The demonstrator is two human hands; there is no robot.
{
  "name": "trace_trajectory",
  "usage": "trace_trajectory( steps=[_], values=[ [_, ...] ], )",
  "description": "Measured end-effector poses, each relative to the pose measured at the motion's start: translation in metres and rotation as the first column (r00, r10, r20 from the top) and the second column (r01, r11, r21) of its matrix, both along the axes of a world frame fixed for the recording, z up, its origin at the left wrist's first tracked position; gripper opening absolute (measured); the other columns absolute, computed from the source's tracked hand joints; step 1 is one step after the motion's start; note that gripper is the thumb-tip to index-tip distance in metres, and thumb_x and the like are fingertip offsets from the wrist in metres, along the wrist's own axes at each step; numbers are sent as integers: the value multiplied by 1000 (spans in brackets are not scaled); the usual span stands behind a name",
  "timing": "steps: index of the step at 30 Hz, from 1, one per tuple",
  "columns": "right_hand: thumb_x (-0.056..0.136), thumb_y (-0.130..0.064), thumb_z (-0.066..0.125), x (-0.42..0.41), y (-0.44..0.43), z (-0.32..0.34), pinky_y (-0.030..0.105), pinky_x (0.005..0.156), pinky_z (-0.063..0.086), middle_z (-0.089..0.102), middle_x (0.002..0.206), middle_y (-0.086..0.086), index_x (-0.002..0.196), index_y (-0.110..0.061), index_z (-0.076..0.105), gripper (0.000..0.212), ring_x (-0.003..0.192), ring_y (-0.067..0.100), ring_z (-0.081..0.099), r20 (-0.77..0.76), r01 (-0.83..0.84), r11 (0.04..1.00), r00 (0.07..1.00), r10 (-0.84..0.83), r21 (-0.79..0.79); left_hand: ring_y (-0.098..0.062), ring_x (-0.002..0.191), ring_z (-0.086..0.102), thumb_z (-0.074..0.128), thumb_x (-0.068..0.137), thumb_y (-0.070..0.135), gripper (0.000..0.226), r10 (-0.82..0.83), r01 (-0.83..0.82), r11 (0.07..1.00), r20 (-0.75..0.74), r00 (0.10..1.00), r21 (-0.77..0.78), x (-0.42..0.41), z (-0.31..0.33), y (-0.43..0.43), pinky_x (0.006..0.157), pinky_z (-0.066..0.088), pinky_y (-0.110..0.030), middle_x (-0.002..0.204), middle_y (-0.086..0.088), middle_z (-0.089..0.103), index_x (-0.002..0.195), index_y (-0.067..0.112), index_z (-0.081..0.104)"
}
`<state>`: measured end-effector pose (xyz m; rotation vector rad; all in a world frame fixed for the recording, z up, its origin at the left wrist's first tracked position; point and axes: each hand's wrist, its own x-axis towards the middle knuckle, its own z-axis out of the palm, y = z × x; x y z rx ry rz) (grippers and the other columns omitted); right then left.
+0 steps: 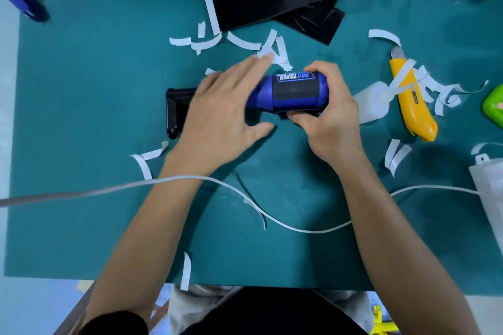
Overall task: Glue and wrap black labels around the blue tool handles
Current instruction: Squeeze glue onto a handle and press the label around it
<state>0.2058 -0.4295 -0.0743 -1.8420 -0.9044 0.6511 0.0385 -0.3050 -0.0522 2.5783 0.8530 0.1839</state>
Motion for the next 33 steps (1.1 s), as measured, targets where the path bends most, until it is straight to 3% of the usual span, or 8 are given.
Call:
trace_trajectory(
  steps=[2,4,9,11,14,20,27,33],
  values=[
    [72,-9,81,-1,0,-1,40,95,51,61,114,-13,123,-37,53,65,105,23,58,38,-10,1000,999,11,-13,-19,135,55,79,75,55,87,-23,16,998,107,994,66,11,-11,-9,113,39,-43,152,0,57,152,23,53],
    [73,-7,81,-3,-1,-2,44,98,50,60,119,-11,129,-27,55,64,109,24,57,74,-27,999,997,29,-27,-20,121,66,81,83,51,65,6,-41,991,268,963,125,18,-21,-13,101,46,-42,139,0,68,138,18,68],
    [79,-1,75,-10,-3,3,39,106,47,56,136,0,141,-14,51,67,121,20,56,88,4,1000,996,-3,-15,-18,112,66,76,92,51,55,13,-71,986,357,934,152,18,-31,-14,94,46,-40,131,1,72,132,13,71],
    [79,2,75,-11,-5,6,35,110,46,53,140,-2,133,-13,51,61,131,16,53,75,34,998,996,-38,51,-18,113,65,75,94,49,54,10,-70,986,366,931,153,19,-32,-14,94,45,-40,131,0,71,132,12,71],
    [80,0,76,-10,-9,7,40,109,48,51,141,-8,113,-16,54,42,142,13,46,38,60,993,997,-64,102,-21,114,65,75,95,47,53,6,-63,987,356,934,148,19,-33,-16,96,44,-40,133,-1,70,134,11,70],
    [90,-8,68,-6,-10,4,52,104,49,57,139,-7,92,-12,61,8,130,10,56,-8,100,989,995,-99,107,-22,114,66,75,96,47,52,13,-60,991,350,937,123,19,-35,-16,99,40,-38,134,0,69,134,13,69],
    [90,-6,66,-10,-6,3,46,96,52,64,126,-5,91,-11,61,7,113,5,61,51,141,981,988,-149,130,-15,117,65,69,98,46,42,96,-126,990,364,927,61,23,-31,-20,102,34,-34,133,8,70,132,20,72],
    [87,-7,69,-12,-6,6,53,93,54,67,122,-5,88,-21,59,17,113,10,63,-27,178,975,984,-176,137,-12,117,64,62,102,38,32,156,-172,985,370,916,9,25,-26,-23,104,32,-32,128,10,71,128,24,73]
  ],
)
